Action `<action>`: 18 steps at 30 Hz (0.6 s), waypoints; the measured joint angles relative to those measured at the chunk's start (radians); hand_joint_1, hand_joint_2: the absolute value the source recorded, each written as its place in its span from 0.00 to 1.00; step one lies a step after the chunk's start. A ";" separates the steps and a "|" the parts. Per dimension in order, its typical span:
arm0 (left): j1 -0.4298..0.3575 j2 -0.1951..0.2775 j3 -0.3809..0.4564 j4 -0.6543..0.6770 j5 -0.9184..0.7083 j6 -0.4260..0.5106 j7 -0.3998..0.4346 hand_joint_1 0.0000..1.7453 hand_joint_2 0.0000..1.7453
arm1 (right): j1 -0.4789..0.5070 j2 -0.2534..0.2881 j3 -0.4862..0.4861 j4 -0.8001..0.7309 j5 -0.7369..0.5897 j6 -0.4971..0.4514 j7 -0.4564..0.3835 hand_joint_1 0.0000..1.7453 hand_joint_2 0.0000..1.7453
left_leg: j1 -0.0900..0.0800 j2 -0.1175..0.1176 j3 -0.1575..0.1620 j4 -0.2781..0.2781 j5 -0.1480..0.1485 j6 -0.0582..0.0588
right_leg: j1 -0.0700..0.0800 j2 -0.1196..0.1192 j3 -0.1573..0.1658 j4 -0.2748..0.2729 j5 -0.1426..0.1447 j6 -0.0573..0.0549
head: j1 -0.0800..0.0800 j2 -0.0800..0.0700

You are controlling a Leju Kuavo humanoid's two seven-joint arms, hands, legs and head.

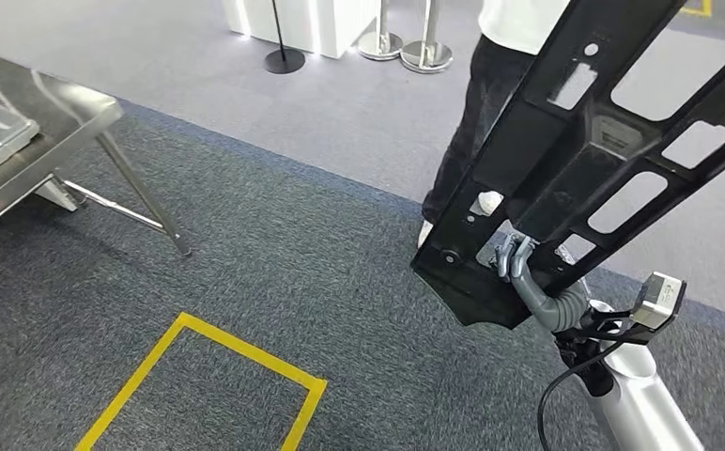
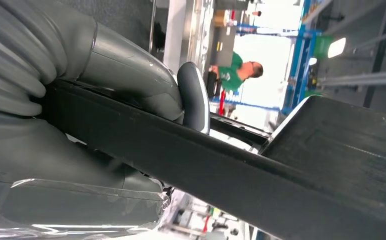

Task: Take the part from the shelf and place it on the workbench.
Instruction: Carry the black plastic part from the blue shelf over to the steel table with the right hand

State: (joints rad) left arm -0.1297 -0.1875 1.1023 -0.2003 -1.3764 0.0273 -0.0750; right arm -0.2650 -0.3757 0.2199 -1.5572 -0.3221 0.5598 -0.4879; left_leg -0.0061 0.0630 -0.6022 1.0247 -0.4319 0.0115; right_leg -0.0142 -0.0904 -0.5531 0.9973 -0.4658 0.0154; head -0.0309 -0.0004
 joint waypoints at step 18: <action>0.002 0.002 0.002 0.000 0.012 -0.002 -0.003 0.00 1.00 | -0.025 -0.006 0.004 0.017 -0.023 0.006 0.008 0.98 1.00 | 0.008 -0.197 -0.017 -0.004 0.010 0.000 | -0.015 0.141 -0.030 0.021 0.003 0.012 | 0.000 0.000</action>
State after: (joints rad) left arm -0.1277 -0.1860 1.1046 -0.2003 -1.3646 0.0248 -0.0782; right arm -0.2904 -0.3821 0.2244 -1.5400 -0.3450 0.5656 -0.4794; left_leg 0.0014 -0.1336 -0.6188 1.0208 -0.4221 0.0118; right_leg -0.0294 0.0501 -0.5828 1.0181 -0.4624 0.0276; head -0.0305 -0.0004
